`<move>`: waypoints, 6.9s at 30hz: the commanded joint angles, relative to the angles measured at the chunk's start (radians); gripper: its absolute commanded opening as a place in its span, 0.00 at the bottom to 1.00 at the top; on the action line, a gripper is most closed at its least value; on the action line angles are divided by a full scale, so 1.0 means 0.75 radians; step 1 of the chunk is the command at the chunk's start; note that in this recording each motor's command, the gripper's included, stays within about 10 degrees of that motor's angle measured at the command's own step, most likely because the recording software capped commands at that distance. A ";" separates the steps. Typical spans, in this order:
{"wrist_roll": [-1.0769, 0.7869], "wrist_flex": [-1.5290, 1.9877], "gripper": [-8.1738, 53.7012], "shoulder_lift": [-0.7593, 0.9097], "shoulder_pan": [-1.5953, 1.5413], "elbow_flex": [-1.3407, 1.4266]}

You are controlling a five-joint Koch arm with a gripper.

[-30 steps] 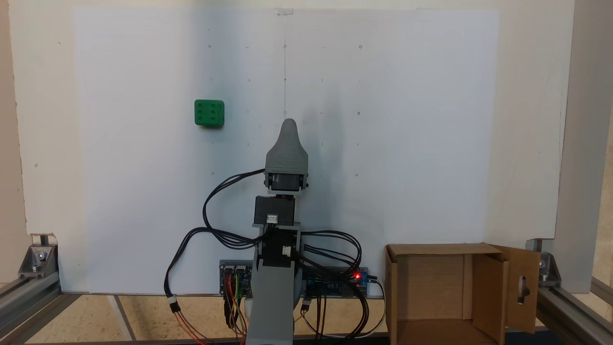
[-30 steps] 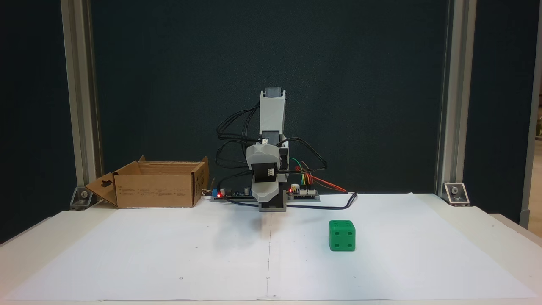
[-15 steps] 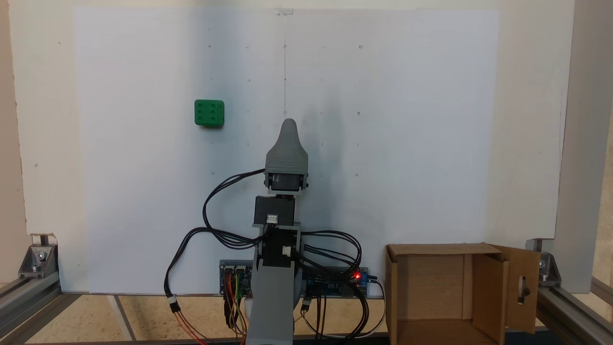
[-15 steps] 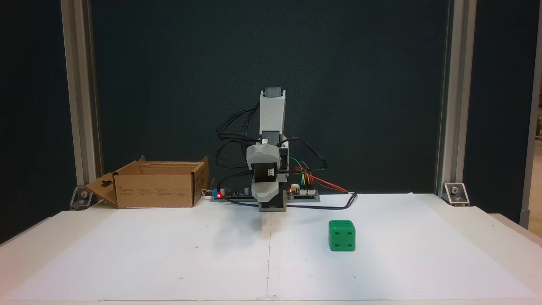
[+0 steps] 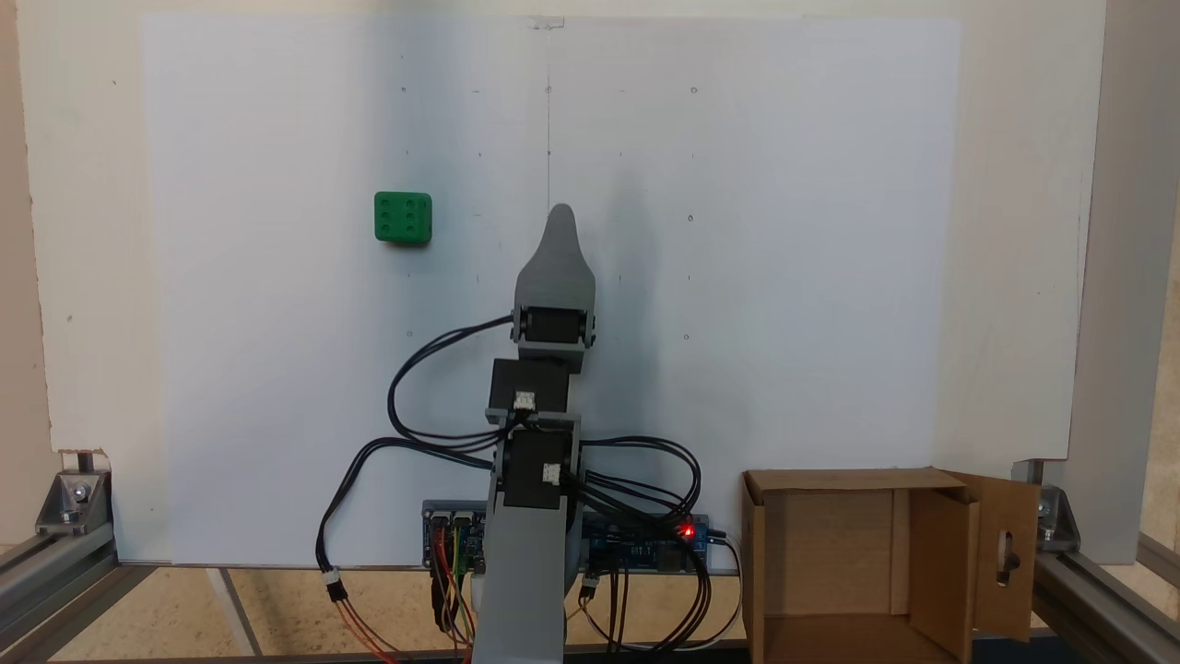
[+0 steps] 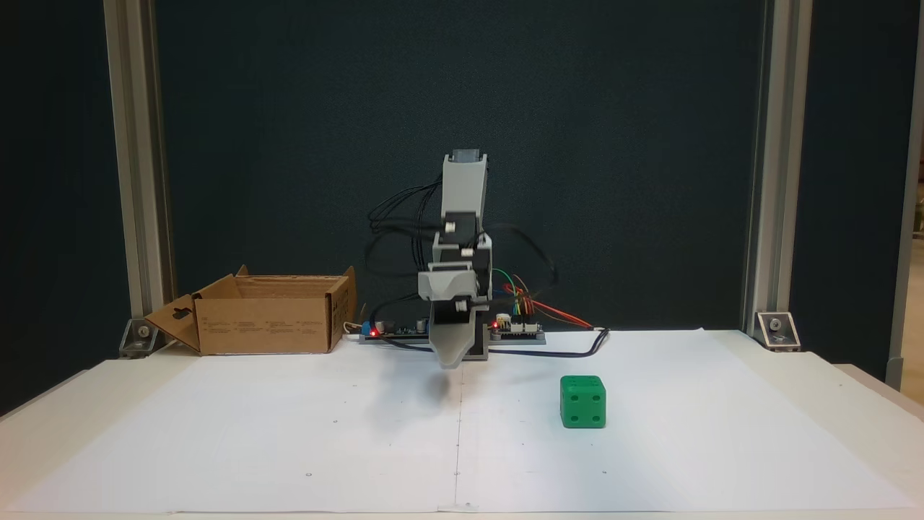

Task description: Grasp a green dice and put it in the bin.

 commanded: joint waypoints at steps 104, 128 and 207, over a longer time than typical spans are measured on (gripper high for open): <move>0.947 2.146 0.82 -1.321 -0.851 -2.000; 0.945 2.146 0.82 -1.446 -0.828 -1.908; 0.483 2.553 0.32 -0.927 0.061 -2.456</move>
